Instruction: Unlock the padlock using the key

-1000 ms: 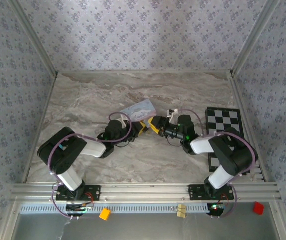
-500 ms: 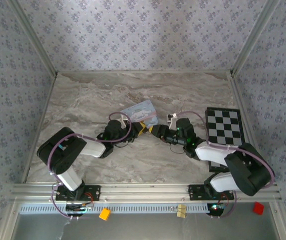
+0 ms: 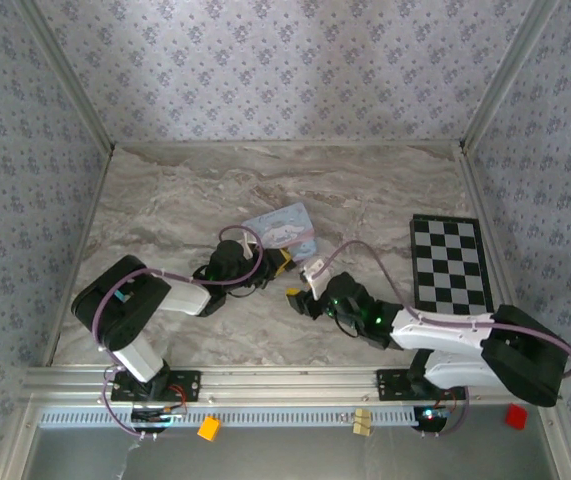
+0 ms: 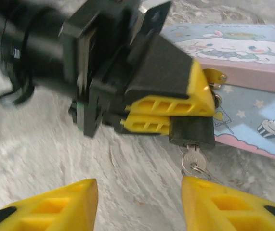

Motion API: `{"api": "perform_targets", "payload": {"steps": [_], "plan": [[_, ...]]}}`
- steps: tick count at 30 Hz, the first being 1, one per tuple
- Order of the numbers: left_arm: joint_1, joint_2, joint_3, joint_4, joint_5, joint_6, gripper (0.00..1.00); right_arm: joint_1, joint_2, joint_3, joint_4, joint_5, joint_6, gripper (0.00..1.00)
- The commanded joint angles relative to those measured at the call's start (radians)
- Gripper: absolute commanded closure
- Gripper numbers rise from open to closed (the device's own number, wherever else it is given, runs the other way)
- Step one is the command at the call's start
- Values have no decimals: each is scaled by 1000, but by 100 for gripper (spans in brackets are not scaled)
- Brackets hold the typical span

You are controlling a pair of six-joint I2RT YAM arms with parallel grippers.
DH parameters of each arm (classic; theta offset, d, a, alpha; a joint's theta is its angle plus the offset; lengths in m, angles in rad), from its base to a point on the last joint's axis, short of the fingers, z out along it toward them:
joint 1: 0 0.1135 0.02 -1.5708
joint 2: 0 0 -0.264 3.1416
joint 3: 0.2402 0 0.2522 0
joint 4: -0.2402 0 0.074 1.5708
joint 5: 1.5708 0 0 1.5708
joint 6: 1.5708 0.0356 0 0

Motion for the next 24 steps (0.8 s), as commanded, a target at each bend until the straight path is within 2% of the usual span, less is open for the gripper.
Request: {"api": "perform_targets", "payload": {"steps": [1, 7, 10, 16, 18, 24], "plan": [[9, -56, 26, -64, 21, 32, 100, 25, 59, -21, 123, 149, -269, 48], [12, -136, 45, -291, -5, 127, 100, 45, 174, -60, 284, 243, -341, 44], [13, -173, 45, -351, -26, 154, 100, 73, 255, -56, 349, 285, -359, 44], [19, -185, 45, -367, -20, 162, 100, 174, 455, -17, 557, 433, -445, 45], [19, -181, 35, -356, -19, 154, 100, 187, 496, -8, 616, 467, -443, 48], [24, -195, 17, -361, -29, 150, 100, 208, 538, -1, 680, 516, -426, 51]]}}
